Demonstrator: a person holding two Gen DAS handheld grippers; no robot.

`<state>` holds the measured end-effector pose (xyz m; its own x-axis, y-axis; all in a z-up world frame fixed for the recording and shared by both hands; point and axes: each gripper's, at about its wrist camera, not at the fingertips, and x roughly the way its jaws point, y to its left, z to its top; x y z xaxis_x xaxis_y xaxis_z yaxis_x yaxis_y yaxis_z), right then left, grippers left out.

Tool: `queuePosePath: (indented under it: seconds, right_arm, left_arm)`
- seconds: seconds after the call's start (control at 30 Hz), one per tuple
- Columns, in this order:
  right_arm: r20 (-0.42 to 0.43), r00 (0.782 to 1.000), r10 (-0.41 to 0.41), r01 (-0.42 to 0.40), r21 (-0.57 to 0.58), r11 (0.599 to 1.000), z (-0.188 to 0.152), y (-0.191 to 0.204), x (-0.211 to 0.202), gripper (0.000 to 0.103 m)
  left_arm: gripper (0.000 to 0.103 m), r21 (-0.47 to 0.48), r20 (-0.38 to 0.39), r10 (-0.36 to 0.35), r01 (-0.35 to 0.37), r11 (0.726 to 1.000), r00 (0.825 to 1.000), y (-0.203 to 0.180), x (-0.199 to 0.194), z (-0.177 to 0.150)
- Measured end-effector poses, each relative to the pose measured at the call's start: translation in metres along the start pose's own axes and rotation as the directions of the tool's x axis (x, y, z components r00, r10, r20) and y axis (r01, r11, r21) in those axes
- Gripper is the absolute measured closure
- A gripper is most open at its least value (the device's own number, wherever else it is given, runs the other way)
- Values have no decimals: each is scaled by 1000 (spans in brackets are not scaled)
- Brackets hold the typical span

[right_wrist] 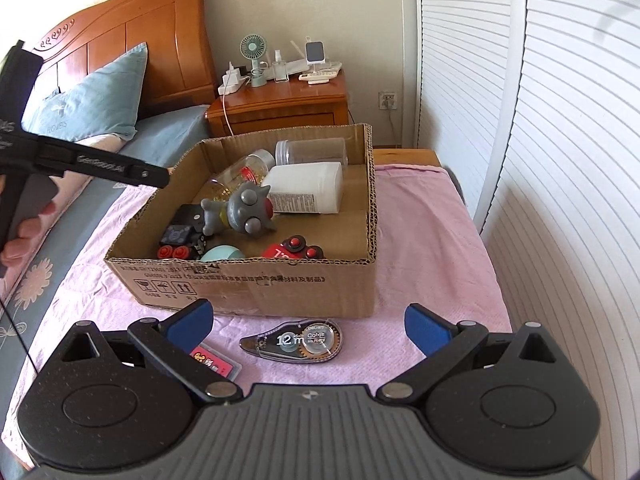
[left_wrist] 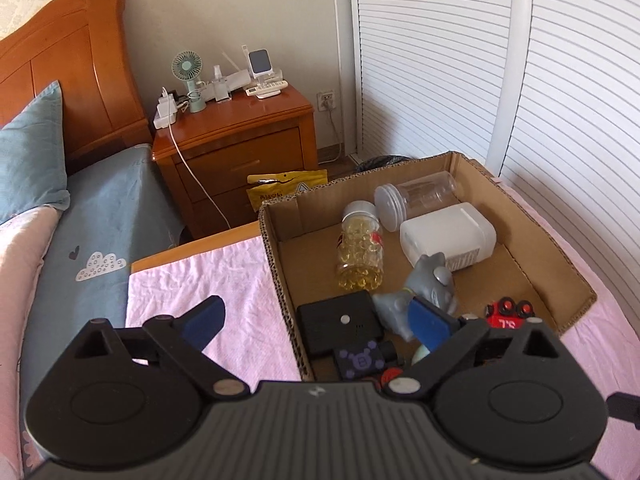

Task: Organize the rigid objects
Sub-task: 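Move left tool to the red card pack while right tool approaches the tape dispenser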

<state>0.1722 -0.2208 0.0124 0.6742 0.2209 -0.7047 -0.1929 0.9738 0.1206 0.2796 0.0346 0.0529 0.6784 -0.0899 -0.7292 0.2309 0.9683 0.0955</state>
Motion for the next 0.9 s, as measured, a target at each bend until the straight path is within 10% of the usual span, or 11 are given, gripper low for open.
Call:
queuePosePath:
  seconds: [0.53,0.9]
  right_arm:
    - [21,1000,-17,18,-13,1000,-26,-8,-28,0]
    - [-27,999,-33,33,-2,999,-58,-33,-15,0]
  left_arm:
    - [3,-21,-17,-2,1,1000,1000,-35,-68,-68]
    - [3,-72,-44,-70,67,995,997,-88,-48,-124]
